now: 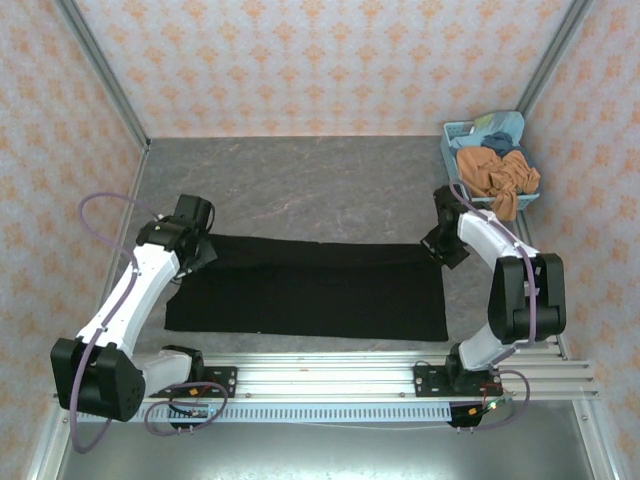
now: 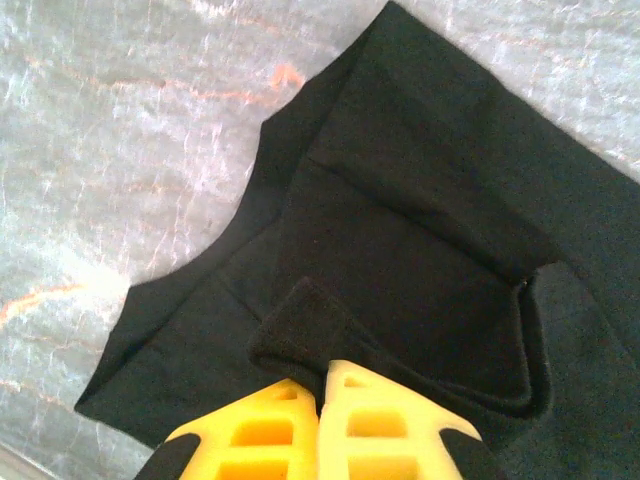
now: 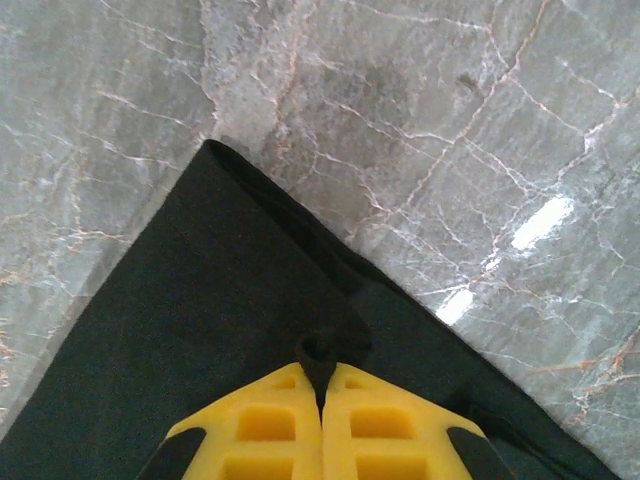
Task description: Fold and stack the t-shirts
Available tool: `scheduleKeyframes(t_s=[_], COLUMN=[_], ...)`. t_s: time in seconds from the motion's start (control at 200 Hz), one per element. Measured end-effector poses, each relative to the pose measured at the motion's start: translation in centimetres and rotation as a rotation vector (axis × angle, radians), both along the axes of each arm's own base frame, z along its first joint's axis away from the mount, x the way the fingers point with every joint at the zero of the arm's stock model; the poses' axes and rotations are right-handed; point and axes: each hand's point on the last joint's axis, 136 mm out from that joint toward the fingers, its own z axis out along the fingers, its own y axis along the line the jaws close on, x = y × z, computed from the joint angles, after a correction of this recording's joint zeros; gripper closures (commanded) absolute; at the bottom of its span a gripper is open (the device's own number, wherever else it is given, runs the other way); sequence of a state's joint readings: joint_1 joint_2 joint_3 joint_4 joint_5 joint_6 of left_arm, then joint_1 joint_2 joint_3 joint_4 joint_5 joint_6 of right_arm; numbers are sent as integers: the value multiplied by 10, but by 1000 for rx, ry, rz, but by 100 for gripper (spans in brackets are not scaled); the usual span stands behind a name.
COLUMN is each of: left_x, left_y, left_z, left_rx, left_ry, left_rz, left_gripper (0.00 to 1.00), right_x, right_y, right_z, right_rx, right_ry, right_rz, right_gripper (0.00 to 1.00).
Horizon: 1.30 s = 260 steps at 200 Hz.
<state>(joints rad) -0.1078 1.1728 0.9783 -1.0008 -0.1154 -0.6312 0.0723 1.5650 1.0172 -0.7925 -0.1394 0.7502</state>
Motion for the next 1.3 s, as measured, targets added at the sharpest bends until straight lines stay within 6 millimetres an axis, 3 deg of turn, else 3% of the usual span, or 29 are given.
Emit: scheduleKeyframes(t_s=[0.335,0.625,0.791,1.301], left_x=[-30,-48,-61,-63], left_y=[2,3,3,4], left_z=[-24,-25,-36,-45], left_rx=[4,5,-1,8], left_ry=[121,150,179,216], left_rz=[22,83,125,161], left_gripper=[100,100,100,100], right_x=[-20,-33,-42,-80], right_y=[-1,-2,-3,3], right_z=[-6,-8,-5,-13], right_rx=[-2,-5,-5,43], right_ry=[23,48,54,119], right_rz=[4,4,3,-36], right_gripper=[100,100,100,100])
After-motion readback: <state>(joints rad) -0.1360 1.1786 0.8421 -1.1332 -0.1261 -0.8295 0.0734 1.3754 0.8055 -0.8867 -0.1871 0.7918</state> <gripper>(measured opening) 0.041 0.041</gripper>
